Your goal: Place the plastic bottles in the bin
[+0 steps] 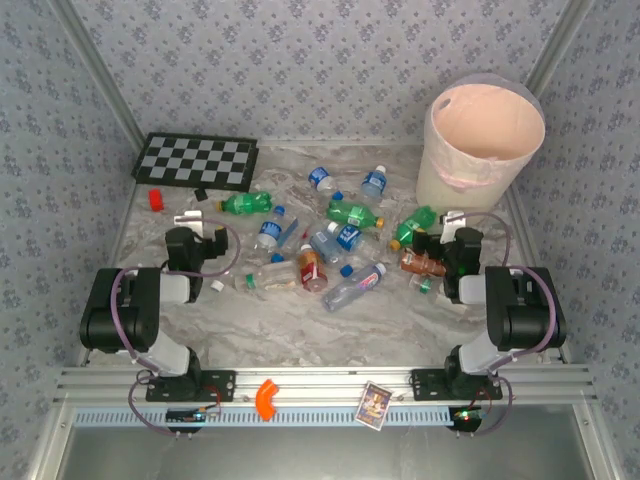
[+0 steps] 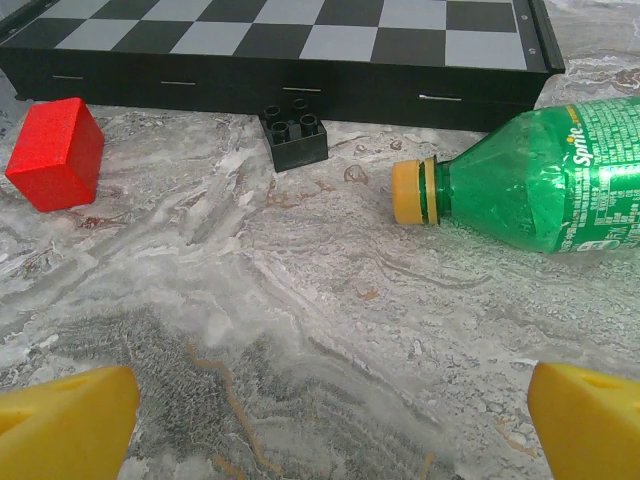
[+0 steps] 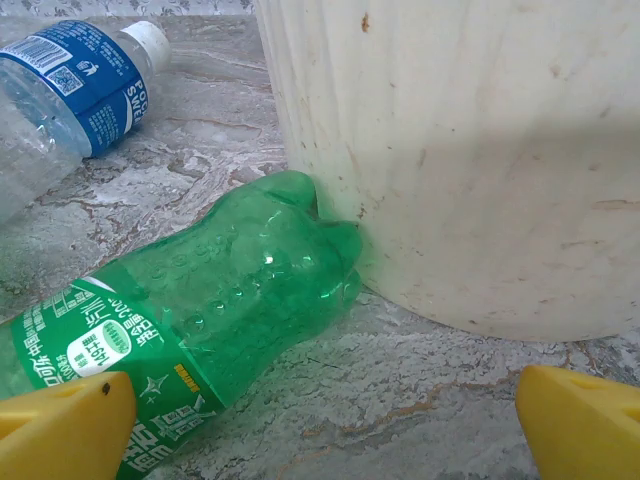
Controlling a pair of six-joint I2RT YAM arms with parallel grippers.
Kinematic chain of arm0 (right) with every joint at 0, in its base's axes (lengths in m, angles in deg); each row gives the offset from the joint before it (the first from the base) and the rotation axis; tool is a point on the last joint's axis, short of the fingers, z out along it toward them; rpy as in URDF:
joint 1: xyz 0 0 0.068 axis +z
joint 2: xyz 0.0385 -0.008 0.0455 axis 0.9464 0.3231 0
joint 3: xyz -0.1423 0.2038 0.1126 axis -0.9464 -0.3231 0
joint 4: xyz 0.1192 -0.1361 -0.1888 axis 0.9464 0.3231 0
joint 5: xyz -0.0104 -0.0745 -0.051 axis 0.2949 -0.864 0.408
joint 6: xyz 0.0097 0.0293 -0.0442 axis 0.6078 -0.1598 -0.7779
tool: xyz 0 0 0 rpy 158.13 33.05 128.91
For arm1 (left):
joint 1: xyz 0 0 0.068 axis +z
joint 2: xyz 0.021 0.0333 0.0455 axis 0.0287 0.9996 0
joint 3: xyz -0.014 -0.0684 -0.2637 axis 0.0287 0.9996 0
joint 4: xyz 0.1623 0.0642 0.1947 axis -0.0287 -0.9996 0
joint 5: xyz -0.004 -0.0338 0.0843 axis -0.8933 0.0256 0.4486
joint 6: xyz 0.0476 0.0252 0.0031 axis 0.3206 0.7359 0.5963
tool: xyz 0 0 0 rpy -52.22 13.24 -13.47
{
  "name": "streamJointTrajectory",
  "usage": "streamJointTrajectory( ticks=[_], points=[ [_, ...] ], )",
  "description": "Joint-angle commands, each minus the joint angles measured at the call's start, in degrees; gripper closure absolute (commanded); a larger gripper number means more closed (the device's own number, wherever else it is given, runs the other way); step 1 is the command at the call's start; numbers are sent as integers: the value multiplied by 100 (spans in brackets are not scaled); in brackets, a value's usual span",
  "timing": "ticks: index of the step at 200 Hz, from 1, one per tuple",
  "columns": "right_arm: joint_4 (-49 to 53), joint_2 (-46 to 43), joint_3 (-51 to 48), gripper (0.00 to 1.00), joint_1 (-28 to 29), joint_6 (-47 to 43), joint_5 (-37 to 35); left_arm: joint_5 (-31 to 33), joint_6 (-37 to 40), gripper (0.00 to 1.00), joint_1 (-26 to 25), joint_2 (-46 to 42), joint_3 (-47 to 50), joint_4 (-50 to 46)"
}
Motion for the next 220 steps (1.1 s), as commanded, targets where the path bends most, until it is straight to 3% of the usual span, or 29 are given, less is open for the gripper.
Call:
streamJointTrajectory(
  ticks=[1, 220],
  points=[
    [-18, -55, 75, 1, -33, -55, -51, -150, 72, 0, 37, -27, -96, 85],
    [0, -47, 84, 1, -50, -29, -16, -268, -16, 0, 136, -18, -162, -23]
  ],
)
